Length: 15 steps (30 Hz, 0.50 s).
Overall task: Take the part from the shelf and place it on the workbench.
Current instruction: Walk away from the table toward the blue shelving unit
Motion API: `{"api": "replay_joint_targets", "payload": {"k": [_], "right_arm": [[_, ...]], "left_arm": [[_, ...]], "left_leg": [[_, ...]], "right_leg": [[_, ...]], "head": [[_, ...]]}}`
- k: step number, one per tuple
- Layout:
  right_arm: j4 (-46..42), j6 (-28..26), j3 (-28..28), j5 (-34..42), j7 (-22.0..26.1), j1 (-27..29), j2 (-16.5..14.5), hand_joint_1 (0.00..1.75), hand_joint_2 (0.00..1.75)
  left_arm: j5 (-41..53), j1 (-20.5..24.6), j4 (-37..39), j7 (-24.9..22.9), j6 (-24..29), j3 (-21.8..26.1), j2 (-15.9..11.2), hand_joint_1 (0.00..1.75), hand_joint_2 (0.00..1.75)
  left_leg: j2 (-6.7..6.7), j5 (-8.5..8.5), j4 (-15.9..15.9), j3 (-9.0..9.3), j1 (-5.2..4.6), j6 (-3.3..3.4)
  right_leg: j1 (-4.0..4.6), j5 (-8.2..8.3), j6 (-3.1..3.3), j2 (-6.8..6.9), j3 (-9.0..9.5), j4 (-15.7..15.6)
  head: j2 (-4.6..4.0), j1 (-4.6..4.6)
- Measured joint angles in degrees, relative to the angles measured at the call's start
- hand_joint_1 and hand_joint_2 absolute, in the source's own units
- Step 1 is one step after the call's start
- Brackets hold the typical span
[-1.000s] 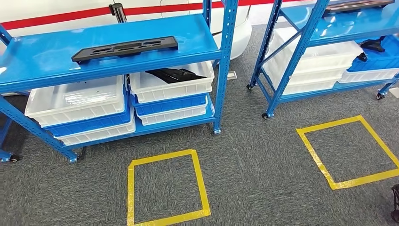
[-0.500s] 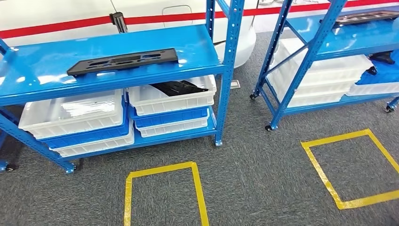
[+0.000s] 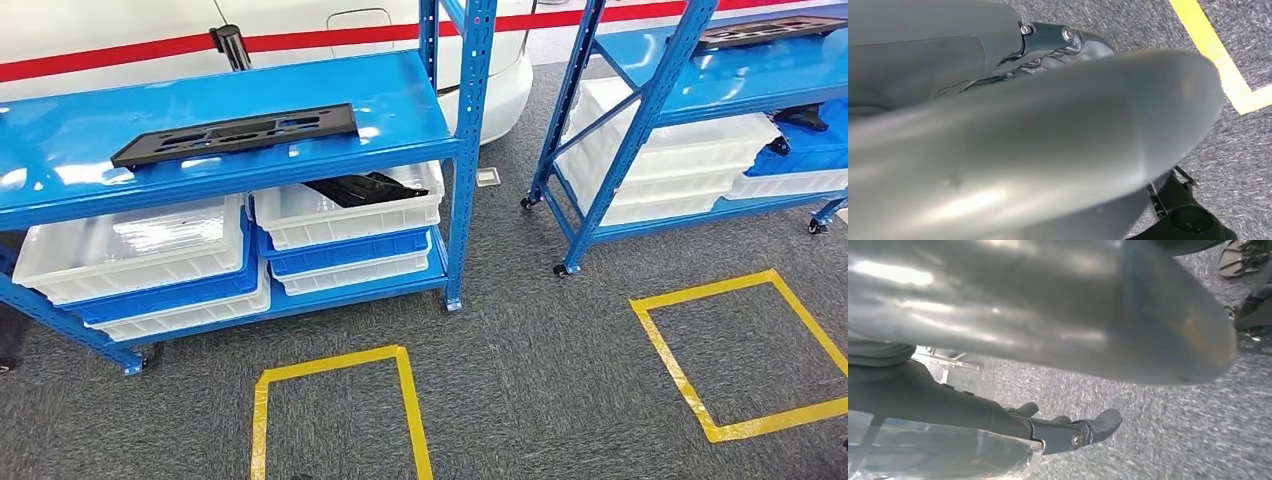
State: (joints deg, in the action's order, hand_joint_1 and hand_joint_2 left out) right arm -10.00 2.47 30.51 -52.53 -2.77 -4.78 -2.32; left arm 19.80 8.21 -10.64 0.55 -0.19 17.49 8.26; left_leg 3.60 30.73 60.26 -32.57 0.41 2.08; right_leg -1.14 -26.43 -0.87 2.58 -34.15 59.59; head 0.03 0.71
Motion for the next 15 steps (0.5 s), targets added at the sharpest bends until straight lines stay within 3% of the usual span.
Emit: {"api": "replay_joint_targets", "payload": {"k": [2, 4, 5, 7, 9, 11, 15], "right_arm": [[-0.01, 0.02, -0.02, -0.1, 0.04, -0.04, -0.02, 0.0, 0.0], [-0.02, 0.07, -0.04, -0.28, 0.06, -0.07, 0.02, 0.0, 0.0], [-0.03, 0.1, -0.04, -0.37, 0.07, -0.06, 0.04, 0.0, 0.0], [-0.02, 0.22, -0.04, -0.48, 0.08, 0.01, 0.1, 0.0, 0.0], [-0.02, 0.43, -0.04, -0.58, 0.08, 0.16, 0.14, 0.0, 0.0], [-0.03, 0.58, -0.04, -0.66, 0.08, 0.28, 0.19, 0.0, 0.0], [-0.03, 0.64, -0.04, -0.68, 0.08, 0.32, 0.2, 0.0, 0.0]], "left_arm": [[0.01, 0.08, 0.0, -0.01, -0.03, 0.0, -0.01, 0.0, 0.0], [0.08, 0.07, -0.01, -0.11, -0.13, 0.01, 0.09, 0.0, 0.0], [0.19, 0.09, -0.01, -0.18, -0.22, 0.01, 0.15, 0.0, 0.0], [0.43, 0.11, 0.0, -0.28, -0.38, 0.02, 0.26, 0.0, 0.0], [0.58, 0.03, 0.0, -0.33, -0.45, 0.02, 0.28, 0.0, 0.0], [0.68, -0.07, 0.0, -0.35, -0.48, 0.02, 0.28, 0.0, 0.0], [0.74, -0.1, 0.0, -0.36, -0.49, 0.02, 0.28, 0.0, 0.0]], "left_leg": [[-0.79, 0.29, -0.41, -0.08, -0.24, 0.4], [-2.03, -1.53, -1.1, 0.4, 0.02, 0.88], [-2.55, -2.3, -1.4, 0.58, 0.18, 1.12], [-3.41, -2.8, -1.45, 0.46, 0.22, 1.5], [-4.43, -2.92, -1.42, 0.22, 0.04, 1.66], [-5.06, -2.95, -1.4, 0.16, -0.05, 1.67], [-5.27, -2.95, -1.39, 0.17, -0.08, 1.66]], "right_leg": [[0.23, -0.19, -0.61, 0.99, 0.28, -0.26], [0.38, -1.01, -1.05, 0.73, 0.14, 0.91], [0.41, -2.16, -1.02, 0.01, -0.63, 2.85], [0.27, -5.63, -0.63, -1.61, -3.7, 9.64], [0.23, -7.79, -0.76, -2.09, -6.28, 15.29], [0.25, -7.87, -1.12, -2.2, -6.72, 16.42], [0.27, -7.5, -1.27, -2.25, -6.34, 15.73]], "head": [[0.0, 0.05], [0.0, 0.0], [0.0, -0.11], [0.0, -0.27], [-0.01, -0.31], [-0.01, -0.27], [0.01, -0.27]]}}
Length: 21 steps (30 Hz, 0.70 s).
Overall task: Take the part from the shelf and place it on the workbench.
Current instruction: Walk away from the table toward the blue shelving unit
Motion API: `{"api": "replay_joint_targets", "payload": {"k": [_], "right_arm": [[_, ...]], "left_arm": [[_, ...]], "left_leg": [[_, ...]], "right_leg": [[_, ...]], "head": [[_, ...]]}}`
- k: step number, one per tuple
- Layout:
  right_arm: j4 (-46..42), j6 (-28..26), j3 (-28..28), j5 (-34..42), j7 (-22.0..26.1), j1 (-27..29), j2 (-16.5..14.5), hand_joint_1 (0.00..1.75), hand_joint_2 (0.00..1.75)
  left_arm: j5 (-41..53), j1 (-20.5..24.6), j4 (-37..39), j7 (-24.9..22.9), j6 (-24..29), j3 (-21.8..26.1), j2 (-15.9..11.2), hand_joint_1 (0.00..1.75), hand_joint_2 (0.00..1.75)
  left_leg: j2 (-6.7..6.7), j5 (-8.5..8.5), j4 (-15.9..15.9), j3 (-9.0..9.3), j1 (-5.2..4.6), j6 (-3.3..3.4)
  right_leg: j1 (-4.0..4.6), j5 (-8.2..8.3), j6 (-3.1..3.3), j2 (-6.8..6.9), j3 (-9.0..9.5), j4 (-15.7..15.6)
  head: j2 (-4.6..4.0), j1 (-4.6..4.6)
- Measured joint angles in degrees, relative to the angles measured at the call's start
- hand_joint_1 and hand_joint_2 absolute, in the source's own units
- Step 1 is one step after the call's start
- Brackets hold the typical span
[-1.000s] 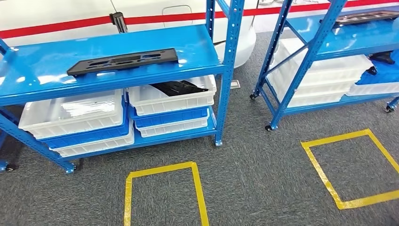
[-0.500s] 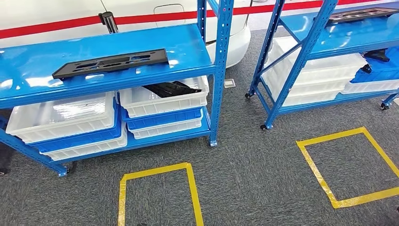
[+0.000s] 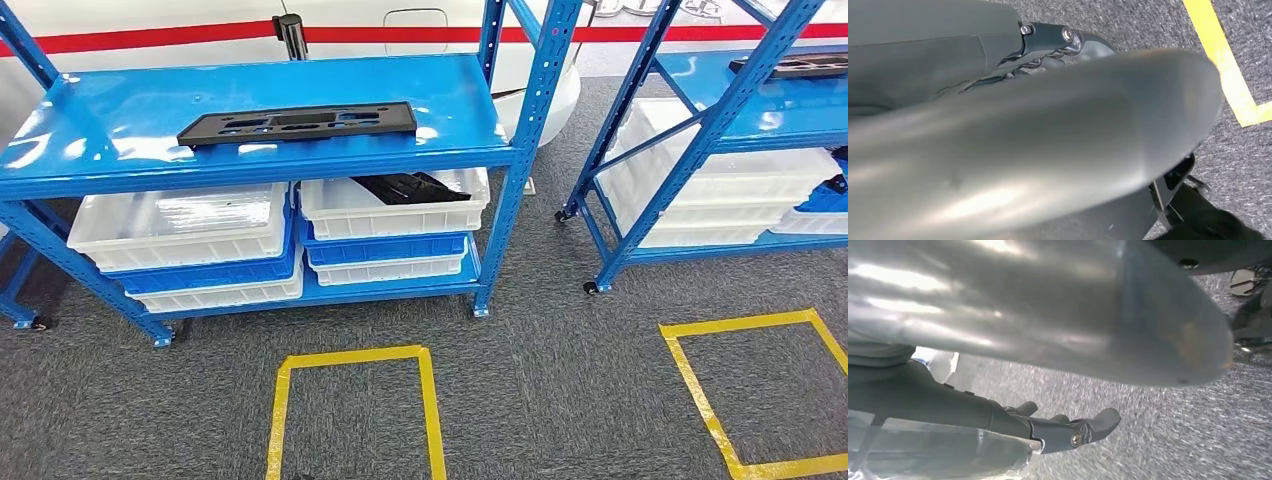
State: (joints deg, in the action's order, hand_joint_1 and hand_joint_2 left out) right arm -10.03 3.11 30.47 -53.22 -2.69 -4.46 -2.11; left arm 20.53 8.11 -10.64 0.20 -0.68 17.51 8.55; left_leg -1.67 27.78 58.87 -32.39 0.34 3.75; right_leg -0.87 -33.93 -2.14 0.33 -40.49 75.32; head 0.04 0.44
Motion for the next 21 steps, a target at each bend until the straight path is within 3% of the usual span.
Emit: {"api": "replay_joint_targets", "payload": {"k": [2, 3, 4, 5, 6, 8, 9, 10, 11, 14, 16, 19, 21], "right_arm": [[0.0, 0.08, 0.0, -0.13, 0.0, 0.02, 0.06, 0.0, 0.0], [0.0, 0.15, 0.0, -0.27, 0.0, -0.04, 0.1, 0.0, 0.0], [-0.01, 0.21, 0.0, -0.5, -0.01, -0.15, 0.08, 0.0, 0.0], [-0.01, 0.25, 0.0, -0.73, -0.01, -0.24, 0.05, 0.0, 0.0], [-0.02, 0.27, 0.0, -0.97, -0.01, -0.31, 0.01, 0.0, 0.0], [-0.02, 0.29, 0.0, -1.34, 0.0, -0.24, -0.02, 0.0, 0.0], [-0.02, 0.3, 0.0, -1.46, 0.0, -0.22, -0.03, 0.0, 0.0], [-0.02, 0.31, 0.0, -1.6, 0.0, -0.2, -0.04, 0.0, 0.0], [-0.02, 0.32, 0.0, -1.73, 0.0, -0.21, -0.07, 0.0, 0.0], [-0.02, 0.34, 0.0, -2.05, 0.0, -0.25, -0.25, 0.0, 0.0], [-0.03, 0.37, -0.01, -2.35, 0.0, -0.35, -0.3, 0.0, 0.0], [-0.09, 0.47, -0.26, -3.26, 0.0, -0.55, -0.27, 0.0, 0.0], [-0.12, 0.61, -0.63, -3.87, -0.01, -0.51, -0.27, 0.0, 0.0]], "left_arm": [[0.16, 0.0, 0.0, 0.0, -0.01, 0.0, 0.04, 0.0, 0.0], [0.29, 0.0, 0.0, -0.02, -0.02, 0.0, 0.07, 0.0, 0.0], [0.51, 0.0, 0.0, -0.08, -0.02, 0.0, 0.08, 0.0, 0.0], [0.71, 0.01, 0.0, -0.16, -0.01, -0.01, 0.09, 0.0, 0.0], [0.91, 0.02, 0.0, -0.24, -0.01, -0.01, 0.08, 0.0, 0.0], [1.16, 0.03, 0.0, -0.33, 0.0, -0.01, 0.07, 0.0, 0.0], [1.22, 0.0, 0.0, -0.33, 0.0, 0.0, 0.05, 0.0, 0.0], [1.3, -0.03, 0.0, -0.33, 0.0, 0.0, 0.03, 0.0, 0.0], [1.38, -0.06, 0.0, -0.33, 0.0, 0.0, 0.0, 0.0, 0.0], [1.56, -0.04, -0.01, -0.34, 0.01, 0.0, -0.12, 0.0, 0.0], [1.6, 0.01, -0.02, -0.33, 0.01, 0.0, -0.18, 0.0, 0.0], [1.61, 0.02, -0.02, -0.33, 0.0, 0.0, -0.16, 0.0, 0.0], [1.62, 0.11, -0.02, -0.32, -0.01, 0.0, -0.07, 0.0, 0.0]], "left_leg": [[-0.82, 0.0, 0.02, 0.12, -0.05, -0.09], [-1.5, 0.05, 0.02, 0.12, -0.15, -0.38], [-1.84, 0.28, 0.3, -0.01, -0.18, -0.92], [-1.38, 1.35, 1.88, -0.81, -0.16, -1.6], [-0.66, 2.98, 4.65, -2.25, -0.1, -2.33], [1.04, 6.8, 12.69, -6.47, 0.21, -3.25], [1.25, 7.5, 15.4, -8.07, 0.36, -3.49], [1.42, 7.1, 16.17, -8.73, 0.47, -3.62], [1.69, 5.56, 14.47, -8.12, 0.57, -3.65], [4.23, 0.22, 3.03, -2.56, 0.42, -3.0], [5.02, -0.41, 0.04, -1.13, -0.06, -2.32], [3.29, -0.95, -0.75, -0.68, -0.06, -1.2], [2.18, -1.55, -1.43, -0.2, 0.32, -0.47]], "right_leg": [[-0.01, 2.49, -0.4, -0.85, 3.45, -6.61], [0.15, 3.98, -0.2, -1.36, 5.62, -10.78], [0.09, 5.5, 0.32, -1.56, 7.79, -14.92], [0.03, 6.09, 1.21, -1.44, 8.82, -16.91], [0.0, 6.2, 2.06, -0.68, 9.02, -17.16], [-0.19, 6.14, 2.82, 0.62, 9.14, -17.32], [-0.18, 6.07, 2.89, 1.15, 9.15, -17.31], [-0.18, 5.99, 2.89, 1.65, 9.18, -17.31], [-0.19, 5.91, 2.84, 2.13, 9.28, -17.31], [0.06, 5.46, 2.29, 3.3, 9.78, -17.3], [0.34, 5.16, 1.66, 3.97, 10.08, -17.35], [0.46, 4.63, 0.68, 4.47, 10.42, -17.18], [0.4, 2.38, 0.72, 2.41, 8.82, -13.17]], "head": [[0.0, -0.05], [-0.01, -0.06], [-0.01, -0.08], [-0.01, 0.01], [-0.01, 0.1], [-0.01, 0.26], [-0.01, 0.24], [-0.01, 0.26], [-0.01, 0.26], [-0.01, 0.21], [0.0, 0.2], [-0.01, 0.17], [-0.02, -0.07]]}}
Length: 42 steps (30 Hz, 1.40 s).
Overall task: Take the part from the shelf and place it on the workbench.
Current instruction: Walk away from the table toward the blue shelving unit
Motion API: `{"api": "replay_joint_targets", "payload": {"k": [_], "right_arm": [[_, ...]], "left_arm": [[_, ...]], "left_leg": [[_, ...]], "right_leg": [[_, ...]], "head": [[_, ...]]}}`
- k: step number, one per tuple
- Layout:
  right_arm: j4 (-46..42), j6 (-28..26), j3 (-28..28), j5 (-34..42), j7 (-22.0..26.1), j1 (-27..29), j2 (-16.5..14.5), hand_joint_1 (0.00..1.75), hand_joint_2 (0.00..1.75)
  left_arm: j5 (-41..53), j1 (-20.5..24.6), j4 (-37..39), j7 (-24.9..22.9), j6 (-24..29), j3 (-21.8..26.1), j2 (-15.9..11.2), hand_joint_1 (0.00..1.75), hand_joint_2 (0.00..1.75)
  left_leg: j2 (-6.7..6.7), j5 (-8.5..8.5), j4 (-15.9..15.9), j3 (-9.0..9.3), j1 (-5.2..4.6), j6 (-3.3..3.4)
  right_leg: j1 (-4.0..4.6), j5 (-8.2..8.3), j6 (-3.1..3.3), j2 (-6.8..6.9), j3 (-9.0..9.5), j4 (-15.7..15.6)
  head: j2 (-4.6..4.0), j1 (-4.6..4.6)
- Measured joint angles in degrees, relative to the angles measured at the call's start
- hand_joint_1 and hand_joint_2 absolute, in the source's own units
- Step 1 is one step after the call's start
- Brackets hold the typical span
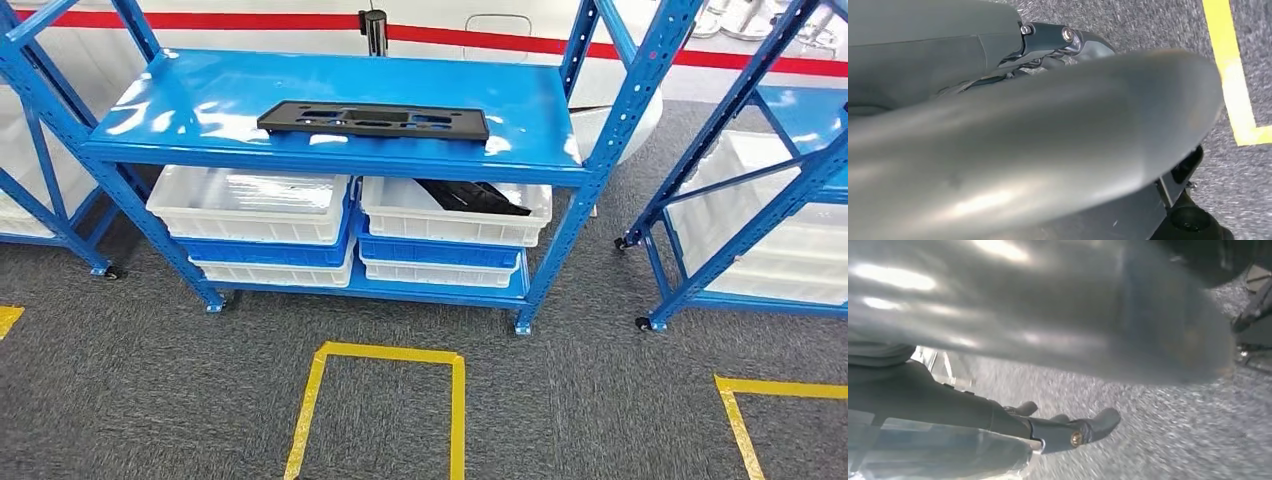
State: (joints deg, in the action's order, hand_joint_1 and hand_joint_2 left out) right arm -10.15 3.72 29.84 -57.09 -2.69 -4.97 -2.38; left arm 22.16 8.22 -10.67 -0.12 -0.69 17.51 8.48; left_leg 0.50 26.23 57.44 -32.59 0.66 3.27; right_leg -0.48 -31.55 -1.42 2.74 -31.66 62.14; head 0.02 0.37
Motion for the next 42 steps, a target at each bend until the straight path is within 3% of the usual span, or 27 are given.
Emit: {"api": "replay_joint_targets", "payload": {"k": [2, 3, 4, 5, 7, 8, 10, 12, 14, 16, 18, 19, 21, 23, 24, 26, 29, 30, 32, 34, 35, 36, 37, 39, 40, 42], "right_arm": [[0.01, 0.16, -0.2, -0.22, -0.02, 0.1, -0.03, 0.0, 0.0], [0.01, 0.21, -0.24, -0.26, -0.03, 0.13, -0.02, 0.0, 0.0], [0.01, 0.26, -0.27, -0.38, -0.07, 0.17, 0.01, 0.0, 0.0], [0.01, 0.3, -0.34, -0.6, -0.11, 0.19, 0.04, 0.0, 0.0], [0.0, 0.39, -0.7, -1.26, -0.21, 0.15, 0.14, 0.0, 0.0], [0.0, 0.49, -0.94, -1.59, -0.25, 0.12, 0.14, 0.0, 0.0], [0.01, 0.67, -1.38, -2.1, -0.32, -0.06, 0.07, 0.0, 0.0], [0.01, 0.77, -1.74, -2.5, -0.38, -0.25, -0.04, 0.0, 0.0], [0.01, 0.81, -2.07, -2.82, -0.43, -0.26, -0.11, 0.0, 0.0], [0.01, 0.84, -2.33, -3.01, -0.43, -0.19, -0.13, 0.0, 0.0], [0.01, 0.87, -2.5, -3.12, -0.43, -0.07, -0.13, 0.0, 0.0], [0.01, 0.88, -2.56, -3.16, -0.43, -0.02, -0.13, 0.0, 0.0], [0.01, 0.89, -2.59, -3.18, -0.43, 0.03, -0.16, 0.0, 0.0], [0.01, 0.9, -2.61, -3.21, -0.43, 0.02, -0.24, 0.0, 0.0], [0.01, 0.95, -2.62, -3.25, -0.42, 0.02, -0.33, 0.0, 0.0], [0.01, 1.14, -2.65, -3.45, -0.41, 0.0, -0.45, 0.0, 0.0], [-0.03, 1.53, -2.71, -3.8, -0.41, -0.09, -0.48, 0.0, 0.0], [-0.04, 1.65, -2.71, -3.84, -0.41, -0.09, -0.48, 0.0, 0.0], [-0.06, 1.77, -2.71, -3.8, -0.41, 0.01, -0.52, 0.0, 0.0], [-0.05, 1.78, -2.69, -3.75, -0.42, 0.19, -0.57, 0.0, 0.0], [-0.05, 1.77, -2.69, -3.74, -0.43, 0.28, -0.55, 0.0, 0.0], [-0.05, 1.78, -2.69, -3.74, -0.45, 0.38, -0.52, 0.0, 0.0], [-0.05, 1.78, -2.69, -3.74, -0.47, 0.46, -0.48, 0.0, 0.0], [-0.05, 1.79, -2.69, -3.74, -0.5, 0.49, -0.41, 0.0, 0.0], [-0.05, 1.79, -2.69, -3.74, -0.49, 0.45, -0.4, 0.0, 0.0], [-0.05, 1.81, -2.69, -3.77, -0.44, 0.32, -0.43, 0.0, 0.0]], "left_arm": [[0.02, 0.11, 0.0, 0.0, -0.01, 0.0, 0.1, 0.0, 0.0], [0.03, 0.1, 0.01, -0.01, -0.01, 0.0, 0.15, 0.0, 0.0], [0.04, 0.07, 0.01, -0.01, -0.01, 0.0, 0.16, 0.0, 0.0], [0.04, 0.03, 0.02, -0.01, -0.01, 0.0, 0.16, 0.0, 0.0], [0.06, 0.0, 0.02, -0.06, -0.01, 0.0, 0.21, 0.0, 0.0], [0.07, 0.01, 0.01, -0.12, -0.01, 0.01, 0.22, 0.0, 0.0], [0.08, 0.03, 0.01, -0.28, 0.02, 0.02, 0.23, 0.0, 0.0], [0.12, 0.02, 0.02, -0.44, 0.08, 0.02, 0.22, 0.0, 0.0], [0.21, 0.02, 0.02, -0.52, 0.14, 0.01, 0.21, 0.0, 0.0], [0.35, 0.07, 0.01, -0.53, 0.18, 0.01, 0.2, 0.0, 0.0], [0.52, 0.08, 0.01, -0.54, 0.21, 0.01, 0.2, 0.0, 0.0], [0.61, 0.04, 0.01, -0.54, 0.21, 0.01, 0.19, 0.0, 0.0], [0.76, -0.07, 0.01, -0.54, 0.18, 0.02, 0.16, 0.0, 0.0], [0.85, -0.09, 0.01, -0.54, 0.16, 0.01, 0.16, 0.0, 0.0], [0.93, -0.07, 0.0, -0.54, 0.16, 0.0, 0.14, 0.0, 0.0], [1.09, -0.03, 0.0, -0.5, 0.14, 0.01, 0.08, 0.0, 0.0], [1.36, -0.03, 0.0, -0.21, 0.11, 0.01, -0.01, 0.0, 0.0], [1.44, -0.03, 0.0, -0.07, 0.12, 0.01, -0.01, 0.0, 0.0], [1.51, 0.04, 0.0, 0.2, 0.1, 0.02, 0.04, 0.0, 0.0], [1.49, 0.1, 0.0, 0.33, 0.07, 0.02, 0.11, 0.0, 0.0], [1.48, 0.1, 0.0, 0.34, 0.06, 0.02, 0.14, 0.0, 0.0], [1.46, 0.08, 0.0, 0.34, 0.06, 0.02, 0.14, 0.0, 0.0], [1.45, 0.07, 0.0, 0.34, 0.05, 0.02, 0.15, 0.0, 0.0], [1.45, 0.07, 0.0, 0.35, 0.04, 0.02, 0.15, 0.0, 0.0], [1.45, 0.07, 0.0, 0.38, 0.03, 0.02, 0.15, 0.0, 0.0], [1.45, 0.08, 0.0, 0.62, -0.01, 0.02, 0.13, 0.0, 0.0]], "left_leg": [[-1.14, -0.09, 0.0, -0.11, -0.03, 0.28], [-1.78, -0.08, 0.02, -0.16, -0.05, 0.28], [-2.42, -0.08, 0.04, -0.18, -0.06, 0.27], [-3.05, -0.07, 0.06, -0.14, -0.06, 0.22], [-4.24, 0.01, 0.11, 0.05, -0.04, -0.05], [-4.76, 0.13, 0.18, 0.14, -0.17, -0.34], [-5.45, 0.33, 0.22, 0.13, -0.43, -0.98], [-5.83, 0.37, 0.23, -0.01, -0.36, -1.52], [-4.38, 1.34, 1.7, -0.66, -0.15, -2.06], [-1.97, 4.52, 7.29, -3.25, -0.05, -2.55], [-0.98, 7.76, 14.94, -7.15, 0.04, -2.87], [-0.81, 8.08, 16.99, -8.34, 0.06, -2.91], [-0.47, 5.58, 14.66, -7.49, 0.05, -2.67], [0.46, 2.05, 8.07, -4.24, -0.06, -2.11], [1.47, 1.16, 5.17, -2.74, -0.29, -1.76], [2.7, 0.39, 1.44, -0.92, -0.81, -1.17], [1.63, 0.28, 0.64, -0.71, -0.93, -0.66], [1.25, 0.04, 0.31, -0.54, -0.74, -0.38], [0.53, -0.35, -0.2, -0.27, -0.3, 0.13], [-0.22, -0.36, -0.2, -0.34, -0.28, 0.31], [-0.59, -0.34, -0.18, -0.35, -0.28, 0.3], [-0.97, -0.32, -0.16, -0.32, -0.27, 0.27], [-1.31, -0.29, -0.14, -0.23, -0.24, 0.19], [-1.79, -0.14, -0.09, 0.06, -0.25, -0.19], [-1.93, 0.03, -0.05, 0.15, -0.35, -0.53], [-2.03, 0.34, -0.04, 0.27, -0.47, -1.36]], "right_leg": [[-0.27, -3.39, 0.35, -1.98, -3.7, 7.62], [-0.32, -4.45, 0.27, -2.27, -5.39, 10.75], [-0.34, -4.54, -0.06, -2.38, -6.21, 11.98], [-0.39, -3.73, -0.54, -2.47, -6.01, 11.12], [-0.71, -0.09, -1.62, -3.38, -2.66, 3.49], [-0.8, 1.49, -1.76, -4.07, -0.99, -0.36], [-0.79, 3.04, -1.15, -4.95, 0.88, -4.41], [-0.67, 3.24, -0.11, -4.36, 1.14, -4.54], [-0.84, 3.42, 0.75, -3.61, 1.36, -4.71], [-0.83, 3.34, 1.52, -2.7, 1.51, -4.82], [-0.6, 3.12, 1.94, -1.63, 1.58, -4.8], [-0.51, 3.03, 2.04, -1.08, 1.64, -4.8], [-0.38, 2.82, 2.12, -0.13, 1.9, -4.79], [-0.26, 2.61, 2.09, 0.47, 2.23, -4.8], [-0.07, 2.46, 1.94, 0.71, 2.38, -4.78], [0.28, 2.13, 1.52, 1.28, 2.57, -4.77], [0.48, 1.76, 0.72, 2.17, 2.75, -4.86], [0.51, 1.27, 0.55, 1.68, 2.54, -4.18], [0.34, -1.29, 0.54, -0.56, 0.19, 0.96], [0.02, -4.42, 0.57, -2.21, -3.9, 8.93], [-0.11, -5.03, 0.31, -2.38, -5.38, 11.43], [-0.22, -4.56, -0.18, -2.42, -5.75, 11.59], [-0.35, -3.18, -0.79, -2.43, -4.98, 9.45], [-0.67, 0.67, -1.7, -2.5, -1.45, 1.12], [-0.73, 2.02, -1.65, -2.56, -0.08, -2.19], [-0.52, 2.96, -0.62, -2.66, 0.78, -4.73]], "head": [[0.0, -0.25], [0.0, -0.33], [0.0, -0.34], [0.01, -0.38], [0.01, -0.45], [0.01, -0.5], [0.01, -0.43], [0.01, -0.26], [0.0, -0.15], [0.01, 0.03], [0.01, 0.11], [0.01, 0.12], [0.0, 0.13], [0.01, 0.15], [0.02, 0.11], [0.02, 0.08], [0.01, 0.1], [0.01, 0.05], [0.0, -0.12], [0.01, -0.26], [0.02, -0.24], [0.02, -0.27], [0.01, -0.27], [0.01, -0.32], [0.01, -0.31], [0.0, -0.25]]}}
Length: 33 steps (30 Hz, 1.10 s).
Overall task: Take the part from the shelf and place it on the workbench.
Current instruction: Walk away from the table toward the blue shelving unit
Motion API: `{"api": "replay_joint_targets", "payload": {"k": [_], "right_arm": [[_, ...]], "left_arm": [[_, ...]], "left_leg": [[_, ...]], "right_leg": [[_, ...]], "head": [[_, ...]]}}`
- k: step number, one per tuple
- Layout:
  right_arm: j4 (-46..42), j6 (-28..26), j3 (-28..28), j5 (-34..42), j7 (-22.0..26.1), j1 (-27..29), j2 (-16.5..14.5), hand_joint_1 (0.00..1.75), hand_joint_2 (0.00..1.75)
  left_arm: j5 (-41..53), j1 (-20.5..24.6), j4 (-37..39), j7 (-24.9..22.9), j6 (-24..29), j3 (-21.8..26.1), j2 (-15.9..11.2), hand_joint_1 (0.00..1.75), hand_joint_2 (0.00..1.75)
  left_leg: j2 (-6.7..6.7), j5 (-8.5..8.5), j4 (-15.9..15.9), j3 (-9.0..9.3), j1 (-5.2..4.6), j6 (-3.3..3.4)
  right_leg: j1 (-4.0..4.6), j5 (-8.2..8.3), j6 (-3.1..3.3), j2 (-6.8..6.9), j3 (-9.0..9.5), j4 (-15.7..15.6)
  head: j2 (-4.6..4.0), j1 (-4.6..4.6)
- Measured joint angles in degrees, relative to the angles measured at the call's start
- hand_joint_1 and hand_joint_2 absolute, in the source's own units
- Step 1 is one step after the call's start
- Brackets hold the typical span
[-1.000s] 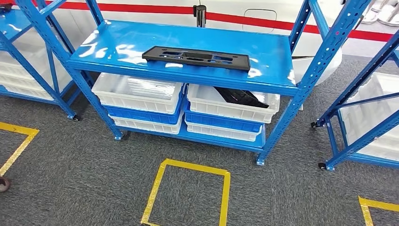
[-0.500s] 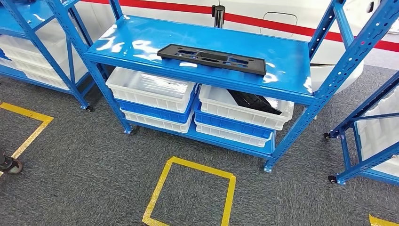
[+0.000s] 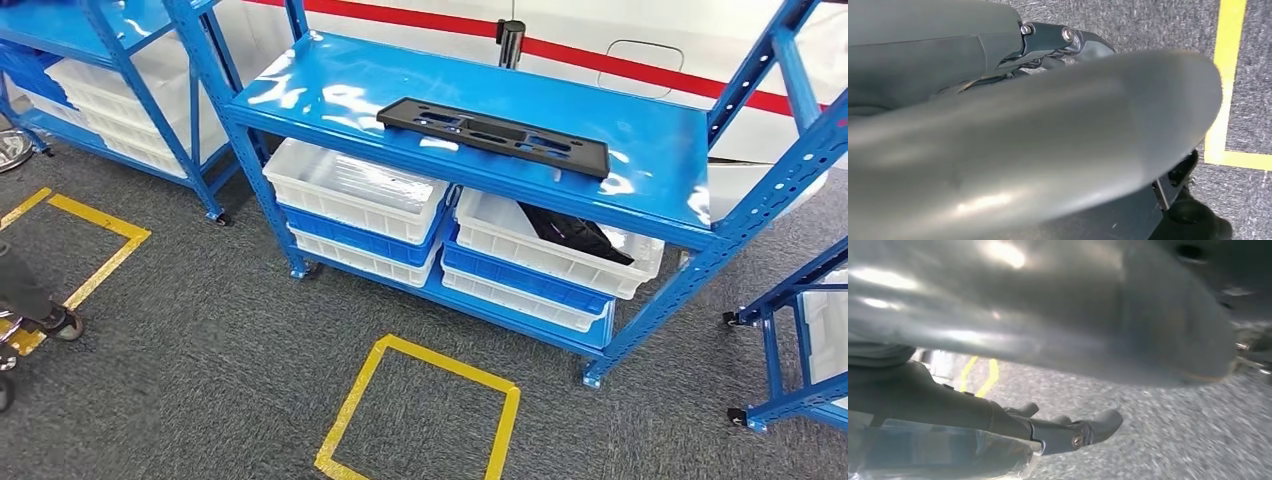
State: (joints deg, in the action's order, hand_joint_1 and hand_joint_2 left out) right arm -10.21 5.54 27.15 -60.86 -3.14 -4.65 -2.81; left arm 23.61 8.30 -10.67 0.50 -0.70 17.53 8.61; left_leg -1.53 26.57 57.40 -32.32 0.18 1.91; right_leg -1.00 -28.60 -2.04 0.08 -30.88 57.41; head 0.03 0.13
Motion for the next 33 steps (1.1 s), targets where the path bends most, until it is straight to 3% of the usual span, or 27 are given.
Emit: {"api": "replay_joint_targets", "payload": {"k": [2, 5, 8, 9, 10, 11, 13, 14, 16, 20, 21, 23, 25, 26, 27, 28, 29, 31, 33], "right_arm": [[0.0, 0.04, 0.0, -0.08, 0.04, -0.09, -0.02, 0.0, 0.0], [0.0, 0.09, 0.01, -0.3, 0.03, -0.05, -0.02, 0.0, 0.0], [0.0, 0.12, 0.0, -0.56, 0.03, 0.0, -0.03, 0.0, 0.0], [0.0, 0.15, 0.0, -0.67, 0.04, 0.01, -0.04, 0.0, 0.0], [0.0, 0.19, 0.0, -0.77, 0.04, 0.02, -0.04, 0.0, 0.0], [0.0, 0.23, 0.0, -0.86, 0.04, 0.04, -0.04, 0.0, 0.0], [0.0, 0.28, 0.01, -1.02, 0.04, 0.06, -0.1, 0.0, 0.0], [0.0, 0.29, 0.01, -1.08, 0.05, 0.06, -0.19, 0.0, 0.0], [0.0, 0.31, 0.01, -1.17, 0.08, -0.02, -0.33, 0.0, 0.0], [-0.03, 0.4, 0.02, -1.34, 0.13, -0.23, -0.34, 0.0, 0.0], [-0.03, 0.49, 0.02, -1.39, 0.13, -0.23, -0.34, 0.0, 0.0], [-0.02, 0.73, 0.02, -1.45, 0.14, -0.18, -0.36, 0.0, 0.0], [-0.02, 0.84, 0.02, -1.45, 0.14, -0.06, -0.35, 0.0, 0.0], [-0.02, 0.86, 0.02, -1.45, 0.13, 0.03, -0.32, 0.0, 0.0], [-0.02, 0.87, 0.02, -1.45, 0.13, 0.12, -0.27, 0.0, 0.0], [-0.02, 0.88, 0.02, -1.45, 0.12, 0.17, -0.22, 0.0, 0.0], [-0.02, 0.9, 0.02, -1.45, 0.12, 0.19, -0.19, 0.0, 0.0], [-0.01, 0.96, 0.02, -1.46, 0.13, 0.12, -0.21, 0.0, 0.0], [0.0, 1.01, 0.02, -1.52, 0.14, 0.01, -0.25, 0.0, 0.0]], "left_arm": [[0.03, 0.0, 0.0, 0.36, -0.1, 0.0, -0.01, 0.0, 0.0], [0.11, 0.01, 0.0, 0.75, -0.14, 0.0, -0.01, 0.0, 0.0], [0.25, -0.02, 0.0, 0.92, 0.06, 0.02, -0.04, 0.0, 0.0], [0.29, -0.06, 0.0, 0.94, 0.13, 0.02, -0.05, 0.0, 0.0], [0.32, -0.1, 0.0, 0.93, 0.17, 0.03, -0.06, 0.0, 0.0], [0.34, -0.13, 0.0, 0.93, 0.22, 0.03, -0.07, 0.0, 0.0], [0.36, -0.14, 0.0, 0.94, 0.32, 0.05, -0.09, 0.0, 0.0], [0.37, -0.1, 0.0, 0.94, 0.35, 0.08, -0.13, 0.0, 0.0], [0.38, -0.02, 0.0, 0.95, 0.36, 0.16, -0.18, 0.0, 0.0], [0.43, 0.0, -0.02, 1.02, 0.19, 0.29, -0.18, 0.0, 0.0], [0.43, 0.02, -0.02, 1.04, 0.14, 0.31, -0.16, 0.0, 0.0], [0.47, 0.05, -0.02, 1.05, 0.09, 0.34, -0.11, 0.0, 0.0], [0.51, 0.02, -0.02, 0.99, 0.08, 0.38, -0.09, 0.0, 0.0], [0.52, -0.01, -0.02, 0.96, 0.09, 0.4, -0.1, 0.0, 0.0], [0.55, -0.03, -0.01, 0.93, 0.08, 0.42, -0.08, 0.0, 0.0], [0.57, -0.05, -0.01, 0.92, 0.08, 0.44, -0.05, 0.0, 0.0], [0.6, -0.05, 0.0, 0.92, 0.08, 0.45, -0.02, 0.0, 0.0], [0.65, 0.03, 0.0, 0.86, 0.07, 0.5, -0.02, 0.0, 0.0], [0.8, 0.16, -0.01, 0.79, 0.07, 0.57, -0.02, 0.0, 0.0]], "left_leg": [[0.04, 0.24, 0.08, 0.03, 0.29, -0.76], [0.59, 1.93, 2.62, -0.85, 0.7, -1.51], [1.06, 6.86, 12.54, -5.85, 0.76, -2.09], [1.12, 7.78, 15.78, -7.75, 0.78, -2.21], [1.17, 7.53, 17.12, -8.81, 0.78, -2.21], [1.23, 6.1, 16.15, -8.73, 0.79, -2.09], [1.47, 1.44, 8.59, -5.55, 0.69, -1.39], [1.66, -0.11, 4.84, -3.78, 0.53, -1.0], [1.9, -0.83, 1.16, -1.99, 0.1, -0.27], [1.44, -0.65, -0.12, -0.74, 0.02, 1.01], [1.39, -0.72, -0.5, -0.26, 0.19, 1.3], [1.32, -0.34, -0.62, 0.19, 0.21, 1.71], [1.1, 0.23, -0.6, 0.7, 0.12, 1.78], [0.92, 0.54, -0.59, 1.1, 0.11, 1.71], [0.76, 0.9, -0.58, 1.59, 0.11, 1.59], [0.63, 1.31, -0.57, 2.12, 0.11, 1.4], [0.55, 1.71, -0.59, 2.51, 0.1, 1.14], [0.48, 2.55, -0.48, 2.84, 0.02, 0.44], [0.45, 3.11, -0.37, 2.87, 0.01, -0.21]], "right_leg": [[0.08, 0.11, 1.17, 0.01, 0.23, -0.18], [-0.37, 0.35, 2.27, 0.07, 1.01, -0.44], [-0.19, 0.18, 2.86, 0.2, 1.17, -0.4], [-0.12, 0.08, 2.97, 0.22, 1.23, -0.39], [-0.07, -0.04, 3.02, 0.22, 1.33, -0.38], [-0.03, -0.21, 3.0, 0.21, 1.54, -0.38], [0.05, -0.69, 2.82, 0.16, 2.11, -0.4], [0.28, -1.03, 2.58, 0.16, 2.3, -0.39], [0.51, -1.64, 1.94, 0.2, 2.42, -0.48], [0.7, -2.82, 0.85, 0.52, 2.66, 0.44], [0.73, -3.84, 0.87, 0.48, 1.65, 2.77], [0.52, -6.76, 1.1, 0.28, -2.75, 10.48], [0.37, -7.85, 0.66, 0.18, -6.72, 15.85], [0.32, -6.81, 0.1, 0.17, -7.15, 15.41], [0.24, -4.84, -0.54, 0.17, -6.44, 12.7], [0.14, -2.29, -1.1, 0.18, -4.92, 8.36], [0.05, -0.09, -1.23, 0.19, -3.49, 4.66], [0.17, 1.99, -0.47, 0.13, -1.72, 0.45], [0.37, 1.81, 0.71, 0.04, -1.36, 0.21]], "head": [[-0.01, 0.05], [-0.01, 0.18], [0.0, 0.38], [0.0, 0.37], [0.01, 0.38], [0.01, 0.39], [0.02, 0.4], [0.01, 0.36], [0.01, 0.32], [0.01, 0.29], [0.01, 0.16], [0.0, -0.01], [0.01, -0.04], [0.01, -0.11], [0.01, -0.11], [0.01, -0.19], [0.01, -0.23], [0.01, -0.08], [0.01, 0.09]]}}
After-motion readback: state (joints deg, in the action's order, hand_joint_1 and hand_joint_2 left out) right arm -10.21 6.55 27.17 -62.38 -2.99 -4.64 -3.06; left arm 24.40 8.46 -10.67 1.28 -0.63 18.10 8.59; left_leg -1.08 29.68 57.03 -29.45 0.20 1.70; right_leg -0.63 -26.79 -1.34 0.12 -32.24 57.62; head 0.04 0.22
